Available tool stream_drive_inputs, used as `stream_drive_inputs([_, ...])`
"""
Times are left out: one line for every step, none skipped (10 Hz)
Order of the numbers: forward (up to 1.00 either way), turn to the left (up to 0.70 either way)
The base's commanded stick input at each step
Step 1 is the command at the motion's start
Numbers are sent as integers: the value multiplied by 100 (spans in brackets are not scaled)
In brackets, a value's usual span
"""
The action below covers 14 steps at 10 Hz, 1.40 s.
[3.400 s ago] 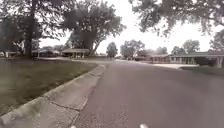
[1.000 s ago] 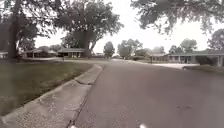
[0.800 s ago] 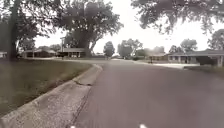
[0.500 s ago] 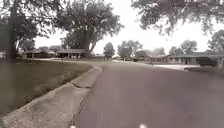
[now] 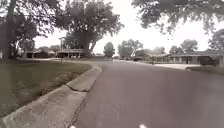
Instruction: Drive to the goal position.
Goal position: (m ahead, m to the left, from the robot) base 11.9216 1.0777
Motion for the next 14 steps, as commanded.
stream_drive_inputs([50,0])
stream_drive_inputs([50,0])
stream_drive_inputs([50,0])
stream_drive_inputs([50,0])
stream_drive_inputs([50,0])
stream_drive_inputs([50,0])
stream_drive_inputs([50,0])
stream_drive_inputs([50,0])
stream_drive_inputs([50,0])
stream_drive_inputs([50,0])
stream_drive_inputs([50,0])
stream_drive_inputs([50,0])
stream_drive_inputs([50,0])
stream_drive_inputs([50,0])
